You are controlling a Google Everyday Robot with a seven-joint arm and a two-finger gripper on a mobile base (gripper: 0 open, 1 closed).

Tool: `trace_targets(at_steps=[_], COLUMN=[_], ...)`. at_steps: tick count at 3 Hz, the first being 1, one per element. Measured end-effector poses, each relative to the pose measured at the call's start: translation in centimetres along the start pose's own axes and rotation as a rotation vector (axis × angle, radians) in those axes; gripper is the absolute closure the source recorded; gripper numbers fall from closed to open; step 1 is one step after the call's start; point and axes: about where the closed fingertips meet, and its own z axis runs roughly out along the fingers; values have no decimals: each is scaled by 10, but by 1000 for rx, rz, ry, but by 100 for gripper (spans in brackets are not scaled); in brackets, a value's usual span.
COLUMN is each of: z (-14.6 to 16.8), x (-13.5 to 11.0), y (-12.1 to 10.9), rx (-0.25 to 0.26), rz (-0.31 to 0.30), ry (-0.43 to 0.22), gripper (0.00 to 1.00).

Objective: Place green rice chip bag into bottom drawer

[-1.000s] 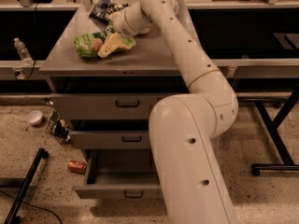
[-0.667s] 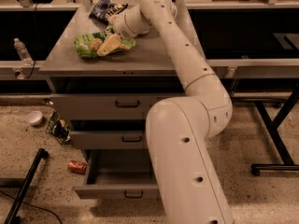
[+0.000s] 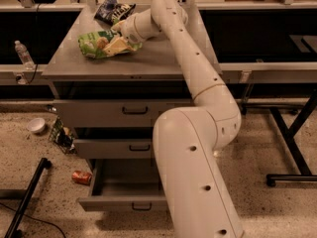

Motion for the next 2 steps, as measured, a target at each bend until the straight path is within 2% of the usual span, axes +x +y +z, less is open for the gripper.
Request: trace_targets(at_steps=[1, 2], z=[-12, -45], x=[8, 22], y=[-4, 0], rx=[9, -2], rz=[31, 67], ry=[-6, 35], gripper=[85, 100])
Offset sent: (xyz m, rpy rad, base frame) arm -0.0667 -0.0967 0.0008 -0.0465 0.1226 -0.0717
